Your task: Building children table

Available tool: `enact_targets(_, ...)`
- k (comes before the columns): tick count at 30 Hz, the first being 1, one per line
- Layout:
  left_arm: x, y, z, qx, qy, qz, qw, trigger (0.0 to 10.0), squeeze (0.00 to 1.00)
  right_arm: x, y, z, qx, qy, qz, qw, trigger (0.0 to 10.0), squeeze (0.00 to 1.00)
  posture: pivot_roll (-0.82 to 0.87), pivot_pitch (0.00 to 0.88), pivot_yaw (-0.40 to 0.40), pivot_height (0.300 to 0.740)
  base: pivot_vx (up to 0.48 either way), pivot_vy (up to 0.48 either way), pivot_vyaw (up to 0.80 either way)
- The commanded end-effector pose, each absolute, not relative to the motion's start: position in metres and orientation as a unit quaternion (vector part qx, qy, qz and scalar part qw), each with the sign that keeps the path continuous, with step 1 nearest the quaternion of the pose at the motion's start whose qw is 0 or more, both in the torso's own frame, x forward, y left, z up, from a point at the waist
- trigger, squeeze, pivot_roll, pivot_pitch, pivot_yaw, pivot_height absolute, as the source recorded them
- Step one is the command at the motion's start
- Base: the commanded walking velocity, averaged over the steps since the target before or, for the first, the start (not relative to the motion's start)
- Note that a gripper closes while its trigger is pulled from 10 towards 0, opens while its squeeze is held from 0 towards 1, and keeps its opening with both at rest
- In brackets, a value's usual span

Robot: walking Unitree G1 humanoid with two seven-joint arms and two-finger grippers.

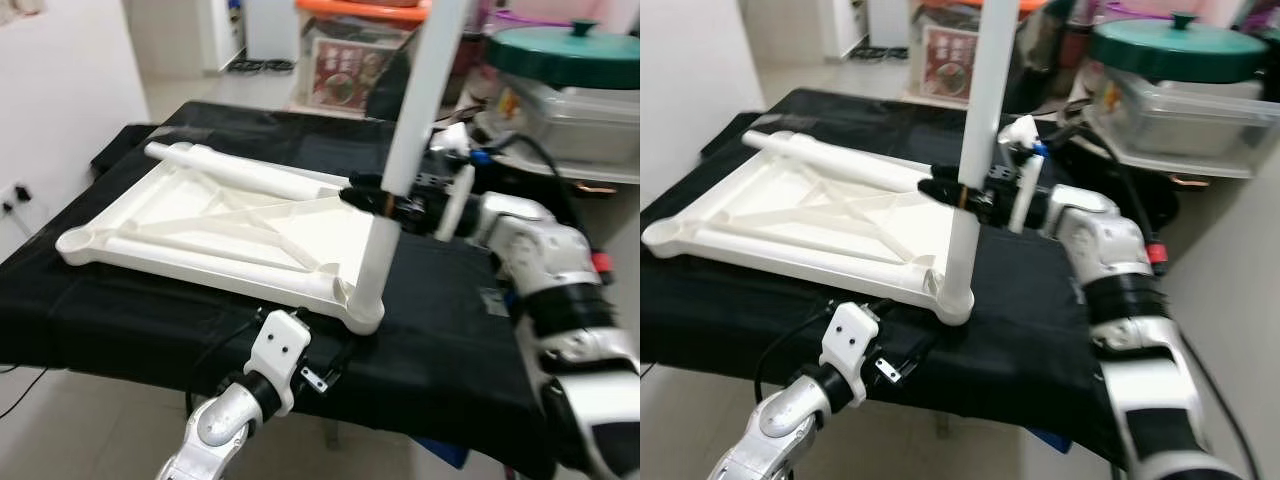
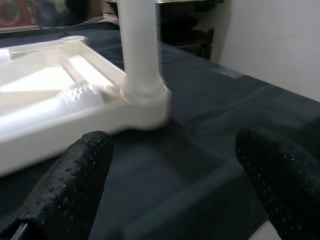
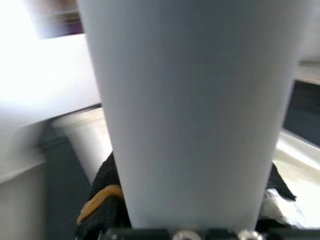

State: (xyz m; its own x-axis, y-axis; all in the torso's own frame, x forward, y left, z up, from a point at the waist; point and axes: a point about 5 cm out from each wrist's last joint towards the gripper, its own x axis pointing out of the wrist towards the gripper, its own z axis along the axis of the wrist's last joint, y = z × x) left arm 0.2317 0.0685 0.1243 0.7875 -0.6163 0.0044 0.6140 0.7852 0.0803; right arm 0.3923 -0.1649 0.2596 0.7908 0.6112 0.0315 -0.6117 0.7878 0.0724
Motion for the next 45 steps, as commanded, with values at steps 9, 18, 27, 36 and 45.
enact_targets(9, 0.232, 0.071, 0.121, 0.050, -0.004, -0.322, 0.945, 10.0, 0.00, 0.404, -0.209, 0.224, 0.038, 0.074, -0.035, 0.996, 0.0, 0.00, 0.13, 0.037, -0.078, 0.740, 0.000, 0.000, 0.00)
enact_targets(18, 0.232, 0.071, 0.121, 0.053, -0.004, -0.323, 0.945, 10.0, 0.00, 0.401, -0.205, 0.227, 0.073, 0.056, -0.199, 0.976, 0.5, 0.00, 0.13, 0.042, -0.080, 0.740, 0.000, 0.000, 0.00)
enact_targets(27, 0.232, 0.070, 0.120, 0.051, -0.004, -0.324, 0.945, 10.0, 0.00, 0.410, -0.146, 0.249, 0.201, 0.020, 0.113, 0.973, 10.0, 1.00, 0.13, 0.044, -0.081, 0.740, 0.000, 0.000, 0.00)
enact_targets(36, 0.232, 0.070, 0.121, 0.050, -0.005, -0.322, 0.945, 10.0, 0.00, 0.389, -0.132, 0.270, 0.177, -0.025, 0.351, 0.919, 10.0, 1.00, 0.13, 0.043, -0.085, 0.740, 0.000, 0.000, 0.00)
enact_targets(45, 0.232, 0.071, 0.121, 0.050, -0.004, -0.322, 0.945, 10.0, 0.00, 0.325, -0.143, 0.281, 0.116, -0.035, 0.663, 0.739, 10.0, 1.00, 0.13, 0.044, -0.083, 0.740, 0.000, 0.000, 0.00)
